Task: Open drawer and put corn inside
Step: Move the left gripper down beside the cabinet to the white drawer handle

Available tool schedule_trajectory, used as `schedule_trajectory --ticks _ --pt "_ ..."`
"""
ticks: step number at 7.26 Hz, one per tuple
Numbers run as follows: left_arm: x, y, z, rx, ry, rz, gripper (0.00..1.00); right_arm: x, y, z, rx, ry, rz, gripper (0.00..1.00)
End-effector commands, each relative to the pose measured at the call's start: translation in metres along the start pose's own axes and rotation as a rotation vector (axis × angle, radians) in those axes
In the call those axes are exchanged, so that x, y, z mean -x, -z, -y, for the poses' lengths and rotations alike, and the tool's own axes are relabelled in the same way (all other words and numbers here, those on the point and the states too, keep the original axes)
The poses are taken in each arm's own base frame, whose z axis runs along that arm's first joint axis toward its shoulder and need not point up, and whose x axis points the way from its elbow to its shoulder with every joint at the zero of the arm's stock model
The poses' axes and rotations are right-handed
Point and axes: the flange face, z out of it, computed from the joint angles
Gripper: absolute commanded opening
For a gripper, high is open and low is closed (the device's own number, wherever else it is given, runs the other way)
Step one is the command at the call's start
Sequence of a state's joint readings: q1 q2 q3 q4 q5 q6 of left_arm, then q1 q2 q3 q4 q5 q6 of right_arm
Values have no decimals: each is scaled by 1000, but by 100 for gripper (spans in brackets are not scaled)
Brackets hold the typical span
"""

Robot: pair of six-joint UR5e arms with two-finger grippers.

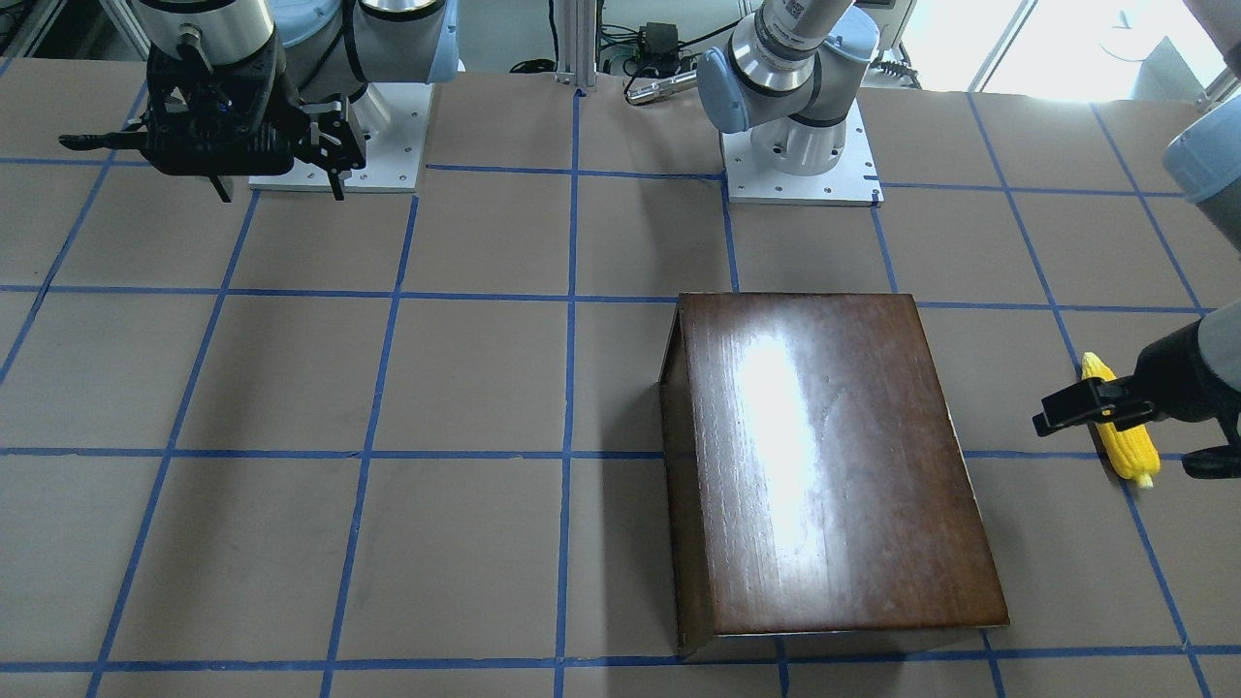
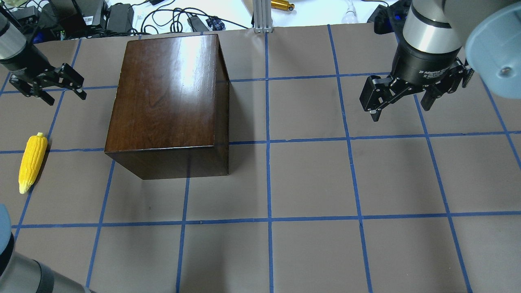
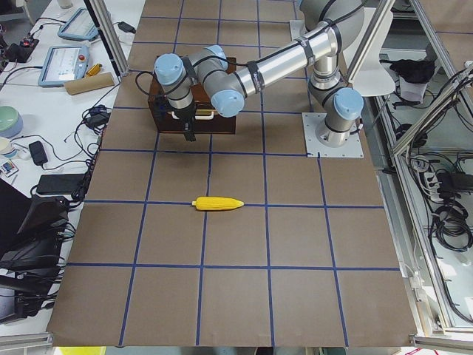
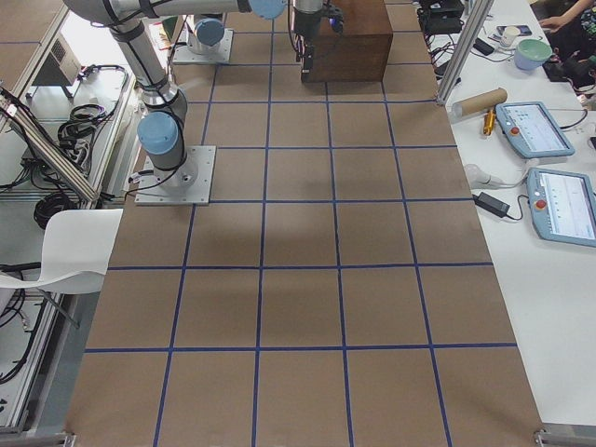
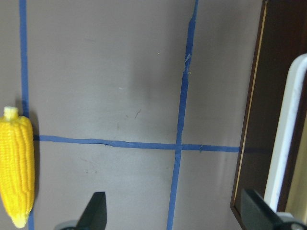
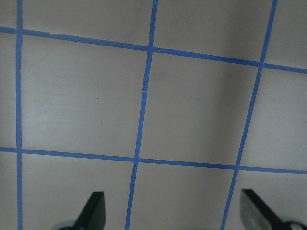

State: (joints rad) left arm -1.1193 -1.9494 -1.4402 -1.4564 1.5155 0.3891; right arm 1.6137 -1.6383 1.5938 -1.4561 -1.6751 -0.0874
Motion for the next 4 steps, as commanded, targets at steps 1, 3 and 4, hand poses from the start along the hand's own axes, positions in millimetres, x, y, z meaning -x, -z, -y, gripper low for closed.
schedule_trajectory --ticks 1,3,4 --pt "-10 -16 11 -12 -34 -113 100 0 -1 1 0 0 0 100" --pt "-18 -22 14 -23 -33 -173 100 0 0 0 0 0 0 100" --pt "-21 -23 15 -21 -41 -173 100 0 0 0 0 0 0 100"
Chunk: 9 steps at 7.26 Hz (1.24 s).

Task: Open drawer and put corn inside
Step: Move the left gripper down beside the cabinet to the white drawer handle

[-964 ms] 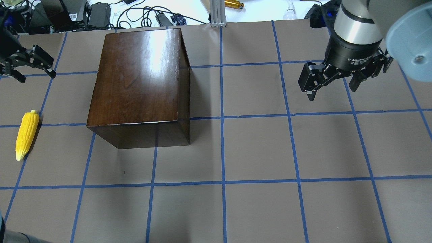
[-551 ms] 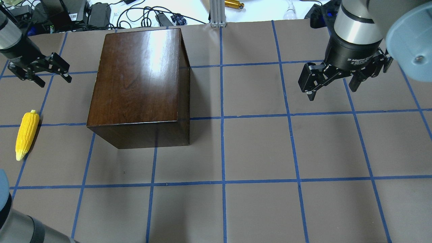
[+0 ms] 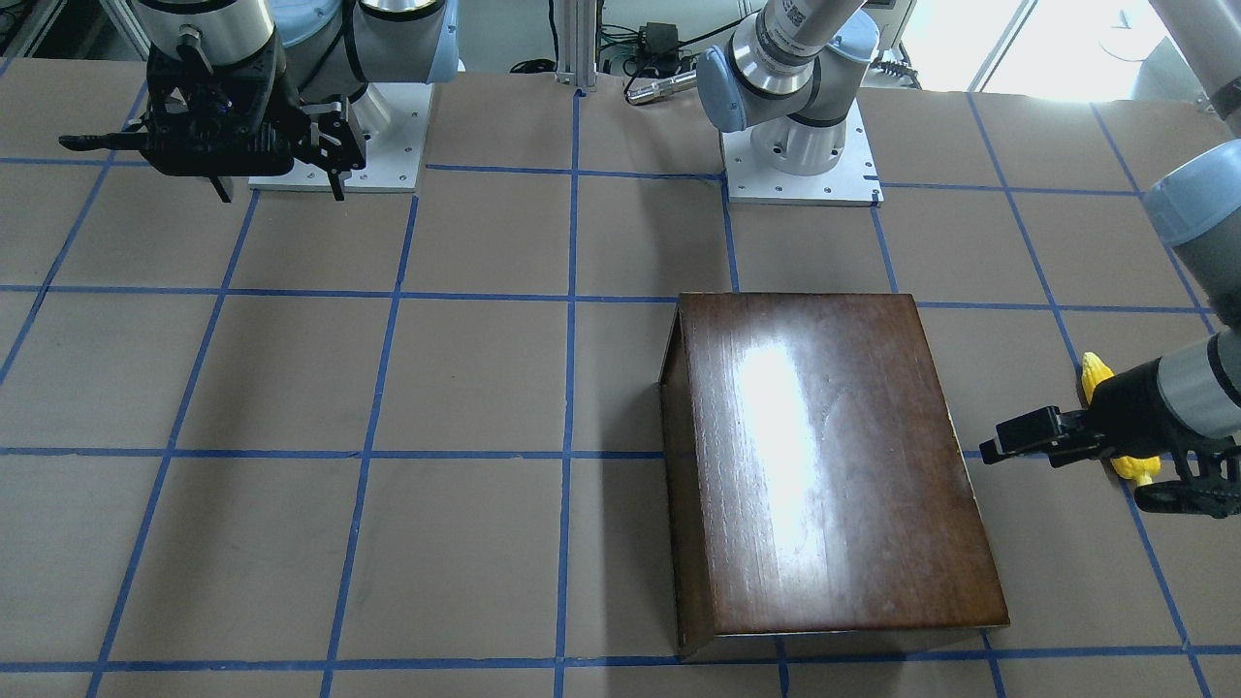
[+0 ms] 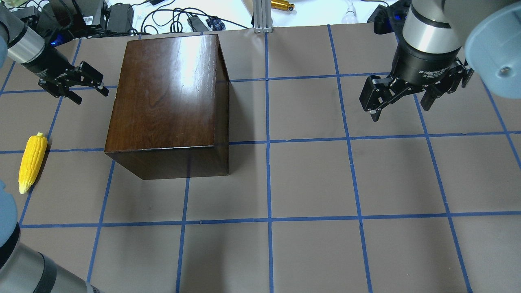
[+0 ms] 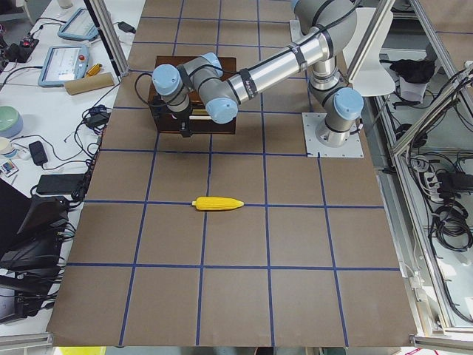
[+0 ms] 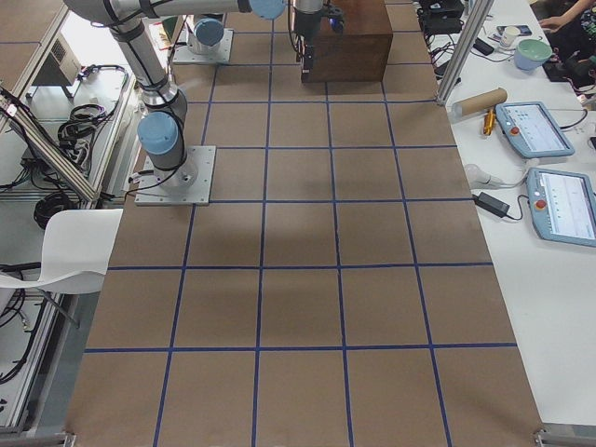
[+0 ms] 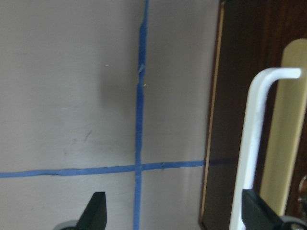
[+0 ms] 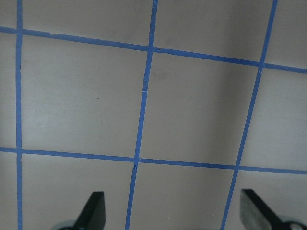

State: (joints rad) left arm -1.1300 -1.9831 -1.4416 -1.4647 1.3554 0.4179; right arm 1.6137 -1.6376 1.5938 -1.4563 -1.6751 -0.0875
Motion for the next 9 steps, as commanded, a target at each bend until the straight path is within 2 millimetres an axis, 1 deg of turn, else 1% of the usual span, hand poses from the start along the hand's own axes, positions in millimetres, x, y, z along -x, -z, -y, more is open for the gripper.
schedule_trajectory --ticks 1,3,4,6,9 --pt "-2 -7 2 8 -6 -13 100 0 0 0 -2 0 0 100" --pt "2 -27 7 34 -2 -29 100 0 0 0 0 0 0 100" --pt "2 -32 9 41 -2 -37 100 0 0 0 -2 -2 0 100" --pt "2 -48 14 53 -9 -54 100 0 0 0 0 0 0 100" --pt "6 -55 17 59 -6 -57 100 0 0 0 0 0 0 100"
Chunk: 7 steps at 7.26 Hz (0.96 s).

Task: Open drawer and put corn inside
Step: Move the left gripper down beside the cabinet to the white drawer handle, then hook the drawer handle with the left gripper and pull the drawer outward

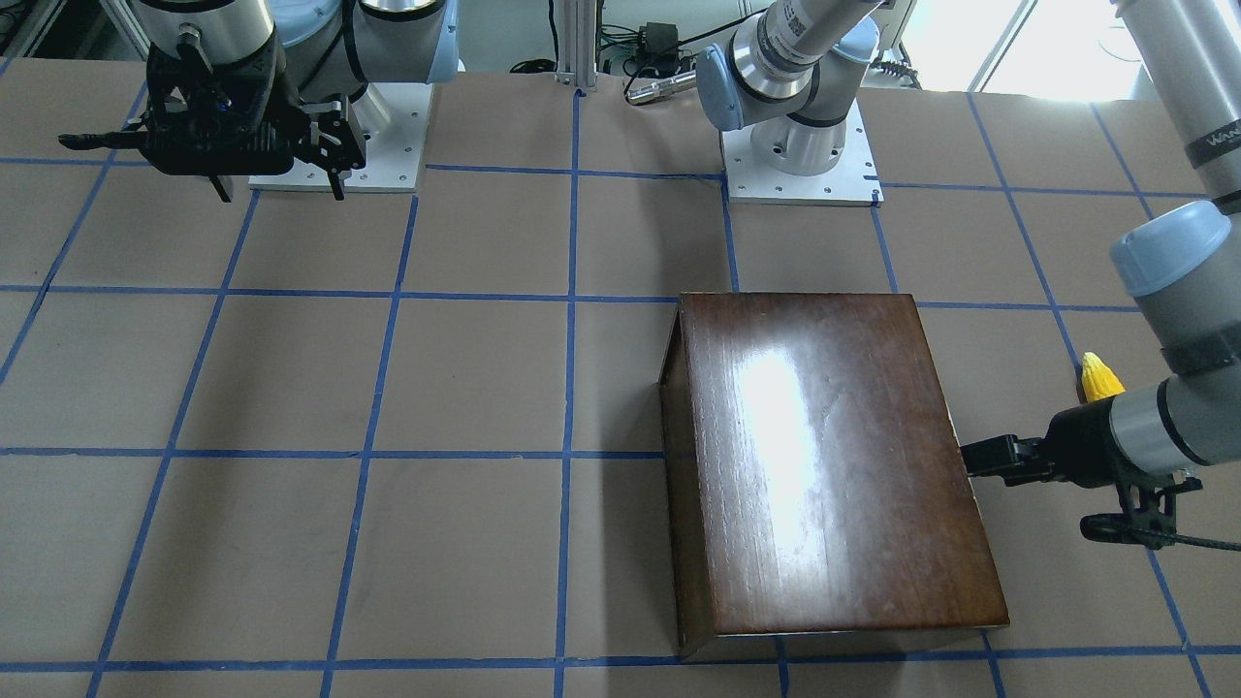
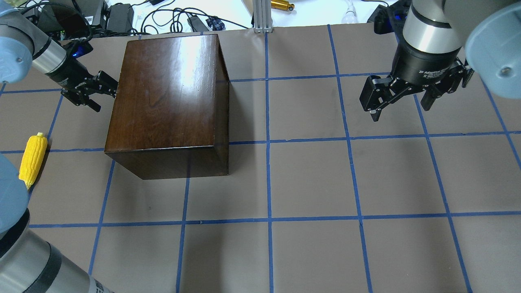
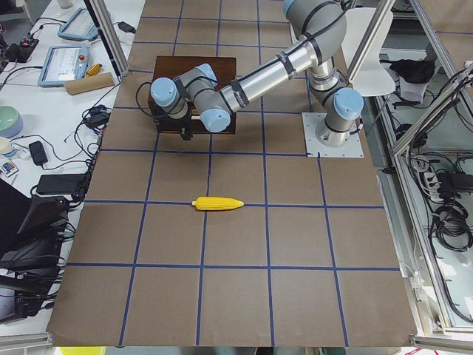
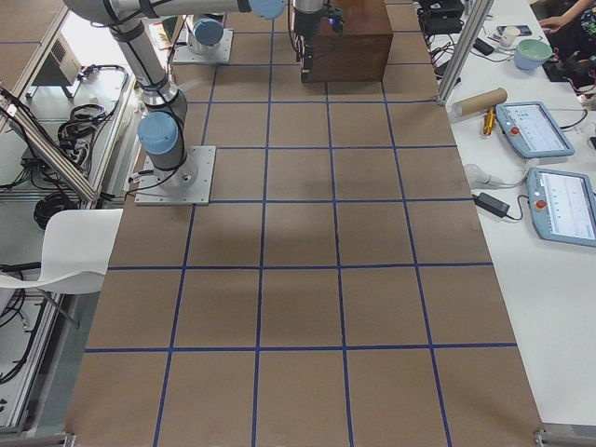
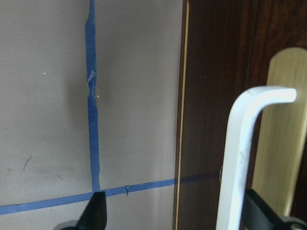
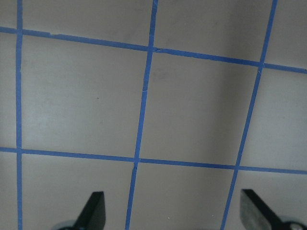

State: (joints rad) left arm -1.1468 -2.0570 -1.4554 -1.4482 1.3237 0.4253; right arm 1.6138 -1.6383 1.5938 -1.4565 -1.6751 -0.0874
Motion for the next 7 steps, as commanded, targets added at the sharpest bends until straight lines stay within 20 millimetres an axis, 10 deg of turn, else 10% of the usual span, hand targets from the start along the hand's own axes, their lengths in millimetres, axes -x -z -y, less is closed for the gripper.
schedule_trajectory --ticks 1,7 --pt "3 -4 3 4 4 -2 100 0 0 0 -1 0 0 100" --pt "12 2 1 -4 15 10 100 0 0 0 1 0 0 100"
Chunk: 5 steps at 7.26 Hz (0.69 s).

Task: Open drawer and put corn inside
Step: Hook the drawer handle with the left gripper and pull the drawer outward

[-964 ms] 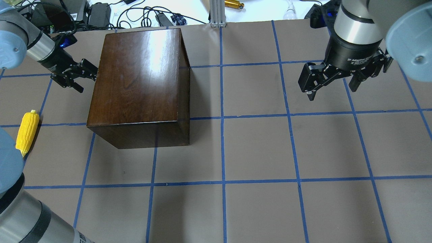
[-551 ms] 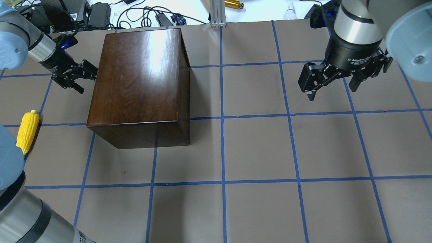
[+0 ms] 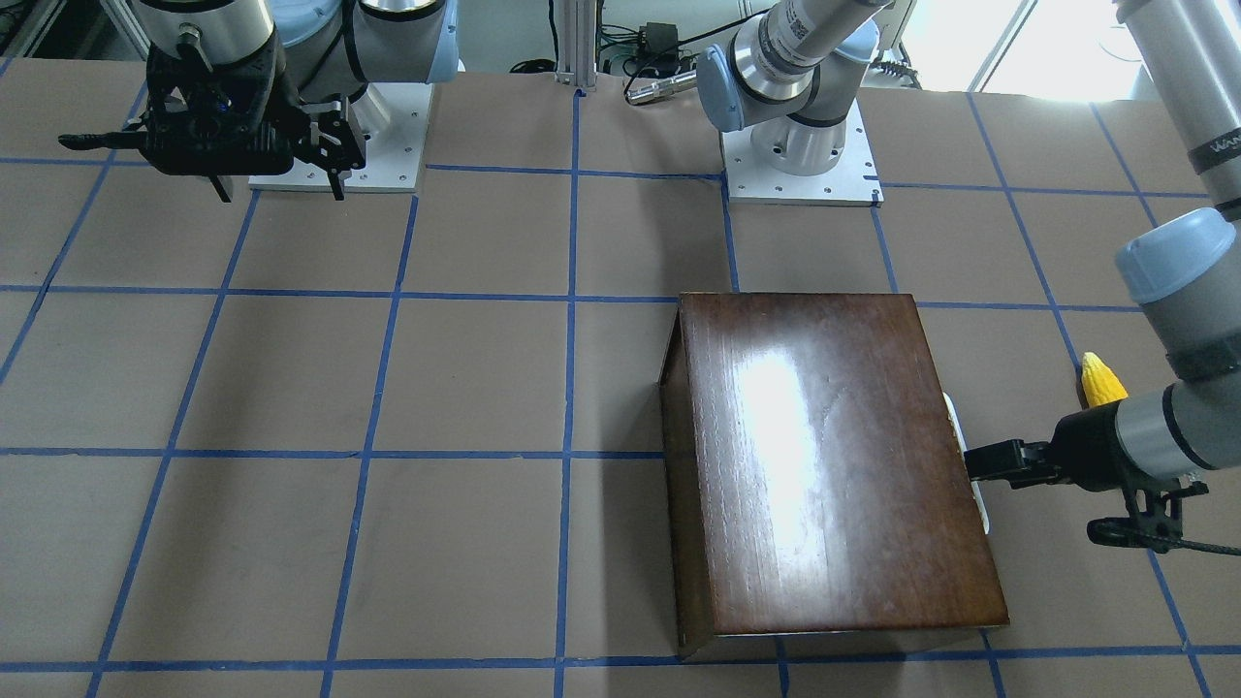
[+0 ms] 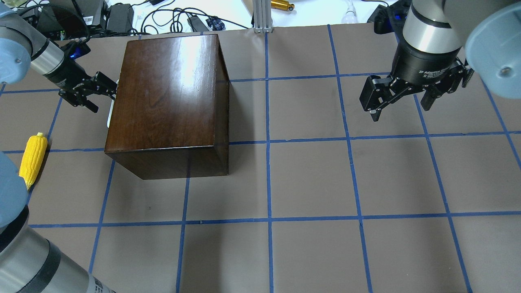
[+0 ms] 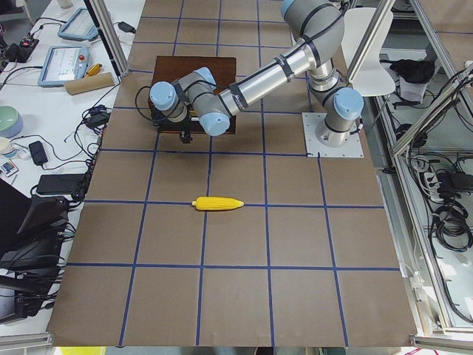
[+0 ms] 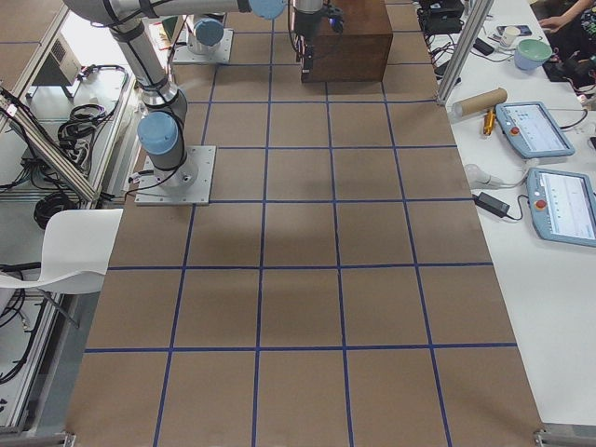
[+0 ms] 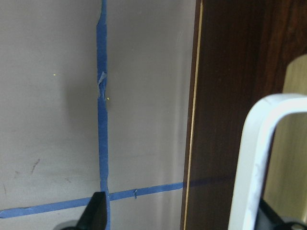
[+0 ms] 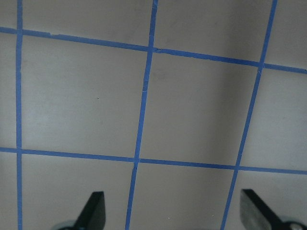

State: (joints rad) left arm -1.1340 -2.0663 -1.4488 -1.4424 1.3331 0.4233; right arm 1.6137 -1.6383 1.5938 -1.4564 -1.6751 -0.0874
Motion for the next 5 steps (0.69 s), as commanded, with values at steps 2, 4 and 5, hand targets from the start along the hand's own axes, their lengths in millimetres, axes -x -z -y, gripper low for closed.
schedule_trajectory --ticks 2,4,5 --pt "6 1 -1 -1 9 1 100 0 0 0 1 0 0 100" --pt "29 6 -7 -10 14 -4 100 0 0 0 -1 0 0 100" --pt "31 9 -7 -16 14 -1 100 0 0 0 1 0 0 100"
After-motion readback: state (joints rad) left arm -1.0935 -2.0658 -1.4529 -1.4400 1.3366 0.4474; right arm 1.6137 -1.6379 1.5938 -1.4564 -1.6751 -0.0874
